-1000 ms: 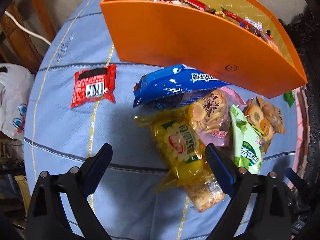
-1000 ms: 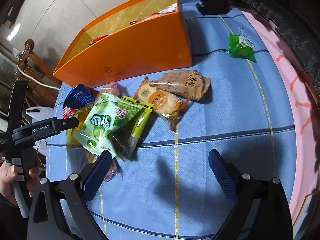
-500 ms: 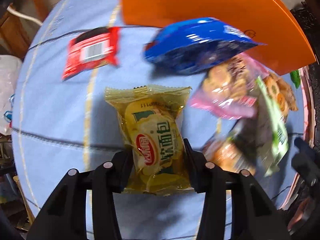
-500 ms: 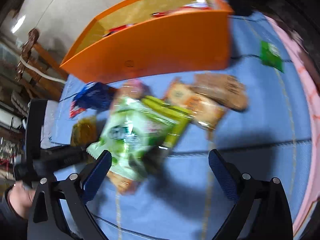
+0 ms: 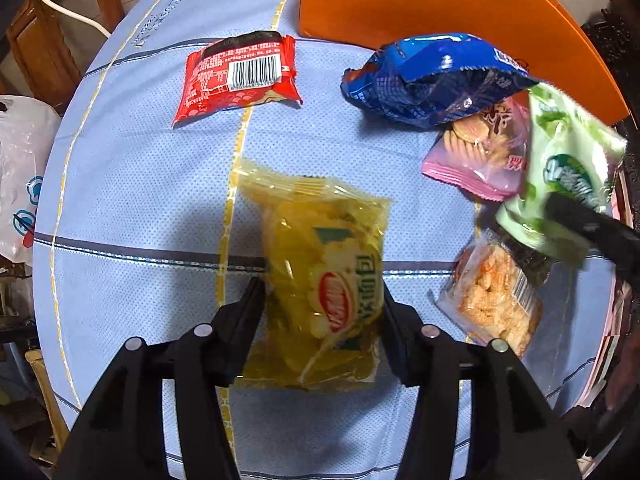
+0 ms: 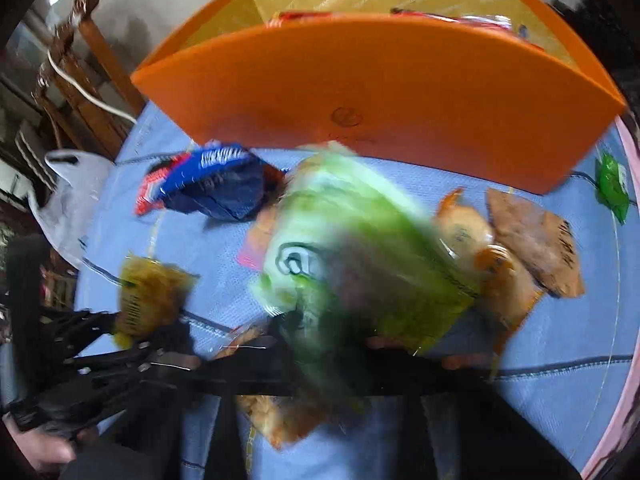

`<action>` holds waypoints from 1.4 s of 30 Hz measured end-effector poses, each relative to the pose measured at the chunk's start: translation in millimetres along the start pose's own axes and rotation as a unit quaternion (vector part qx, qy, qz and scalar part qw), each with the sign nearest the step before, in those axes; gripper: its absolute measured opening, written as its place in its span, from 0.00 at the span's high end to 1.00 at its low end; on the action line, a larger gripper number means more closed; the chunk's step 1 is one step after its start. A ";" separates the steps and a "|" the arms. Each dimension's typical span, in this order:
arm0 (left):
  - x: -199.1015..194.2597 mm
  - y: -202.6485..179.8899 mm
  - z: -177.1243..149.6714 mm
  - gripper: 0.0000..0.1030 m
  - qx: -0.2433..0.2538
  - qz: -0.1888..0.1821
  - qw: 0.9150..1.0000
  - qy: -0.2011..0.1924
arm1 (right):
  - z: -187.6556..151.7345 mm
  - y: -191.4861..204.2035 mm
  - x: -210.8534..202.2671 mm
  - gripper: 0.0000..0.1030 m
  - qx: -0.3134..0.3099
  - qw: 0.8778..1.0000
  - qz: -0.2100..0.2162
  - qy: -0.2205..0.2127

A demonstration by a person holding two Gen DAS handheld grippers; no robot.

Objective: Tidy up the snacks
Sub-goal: 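Grasp the yellow bread bag with left tool while right tool grasps the green bag, then carry the yellow bag and green bag into the orange box and release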

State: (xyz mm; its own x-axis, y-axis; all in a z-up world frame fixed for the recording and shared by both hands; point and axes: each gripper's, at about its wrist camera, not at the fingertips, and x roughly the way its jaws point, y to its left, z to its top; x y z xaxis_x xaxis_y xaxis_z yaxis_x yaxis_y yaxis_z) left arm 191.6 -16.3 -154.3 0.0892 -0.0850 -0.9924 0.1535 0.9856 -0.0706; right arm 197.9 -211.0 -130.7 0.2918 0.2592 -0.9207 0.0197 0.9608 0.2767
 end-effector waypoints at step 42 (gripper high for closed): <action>-138.0 -28.1 109.2 0.66 0.073 -0.027 0.981 -0.179 | 72.2 -50.4 -108.5 0.88 0.041 0.984 0.062 -0.160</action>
State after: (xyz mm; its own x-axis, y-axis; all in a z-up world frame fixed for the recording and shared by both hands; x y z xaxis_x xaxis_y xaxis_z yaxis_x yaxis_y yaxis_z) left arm 282.4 -48.2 -4.3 0.4126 -0.2075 -0.8870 0.3040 0.9493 -0.0807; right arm 234.3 -294.6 -24.8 0.5835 0.3165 -0.7479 0.0377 0.9094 0.4143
